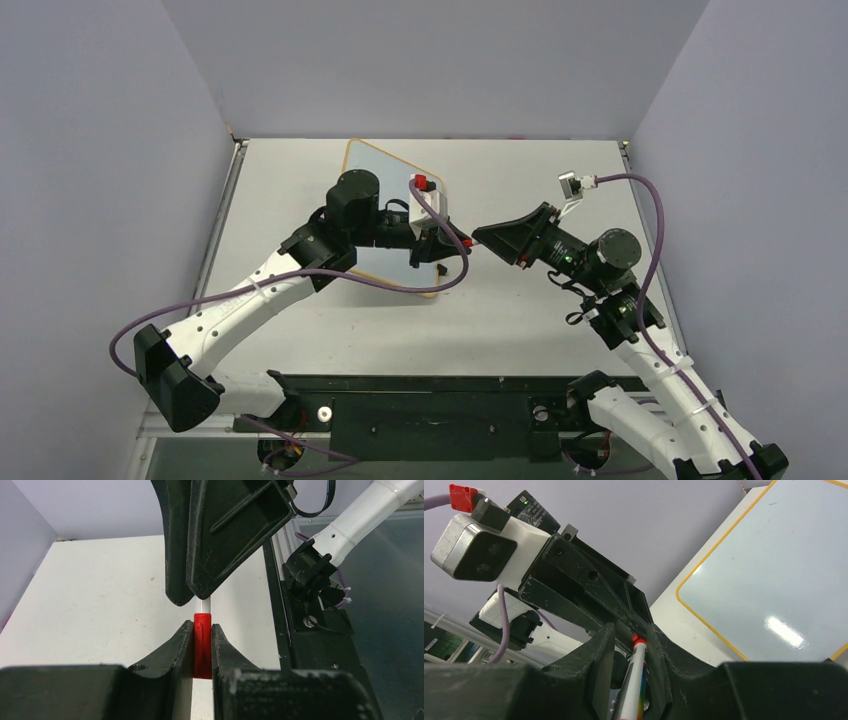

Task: Write a sentence on the whiteboard
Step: Open the whiteboard marker at the center of the board.

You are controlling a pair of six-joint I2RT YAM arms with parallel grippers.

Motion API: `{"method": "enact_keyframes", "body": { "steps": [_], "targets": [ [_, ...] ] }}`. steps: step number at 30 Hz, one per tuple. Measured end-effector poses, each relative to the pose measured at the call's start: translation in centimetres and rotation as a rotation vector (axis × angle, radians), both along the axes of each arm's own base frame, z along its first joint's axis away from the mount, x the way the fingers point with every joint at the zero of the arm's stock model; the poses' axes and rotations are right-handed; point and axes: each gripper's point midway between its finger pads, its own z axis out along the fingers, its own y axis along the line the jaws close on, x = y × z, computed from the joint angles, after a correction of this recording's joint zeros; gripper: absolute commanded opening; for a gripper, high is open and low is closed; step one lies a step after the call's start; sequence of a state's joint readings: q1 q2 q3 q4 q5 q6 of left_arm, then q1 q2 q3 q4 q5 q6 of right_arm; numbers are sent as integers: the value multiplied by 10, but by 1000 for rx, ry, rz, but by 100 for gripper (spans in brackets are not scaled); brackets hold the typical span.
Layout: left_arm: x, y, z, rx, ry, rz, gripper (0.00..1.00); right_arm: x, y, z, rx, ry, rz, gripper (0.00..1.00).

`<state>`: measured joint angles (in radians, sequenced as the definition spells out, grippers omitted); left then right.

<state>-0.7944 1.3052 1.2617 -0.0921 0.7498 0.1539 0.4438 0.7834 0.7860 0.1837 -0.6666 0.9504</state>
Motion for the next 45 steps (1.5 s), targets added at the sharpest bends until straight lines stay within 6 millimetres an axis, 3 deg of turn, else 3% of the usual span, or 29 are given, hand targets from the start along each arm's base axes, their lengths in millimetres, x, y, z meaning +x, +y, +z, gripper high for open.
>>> {"method": "enact_keyframes", "body": {
  "steps": [8, 27, 37, 39, 40, 45],
  "targets": [
    [0, 3, 4, 32, -27, -3, 0, -2, -3, 1, -70, -26, -7, 25],
    [7, 4, -9, 72, -7, 19, 0, 5, -1, -26, -152, 25, -2, 19],
    [8, 3, -12, 80, -1, 22, 0, 5, -2, -29, -175, 27, -6, 16],
    [9, 3, -12, 80, -1, 22, 0, 5, -2, -29, -175, 28, -6, 10],
    [9, 3, -13, 81, -1, 22, 0, 5, -2, -29, -173, 30, -5, 0],
    [8, 3, -13, 81, -4, 14, 0, 4, -1, -28, -164, 39, 0, 0]
  ]
}}
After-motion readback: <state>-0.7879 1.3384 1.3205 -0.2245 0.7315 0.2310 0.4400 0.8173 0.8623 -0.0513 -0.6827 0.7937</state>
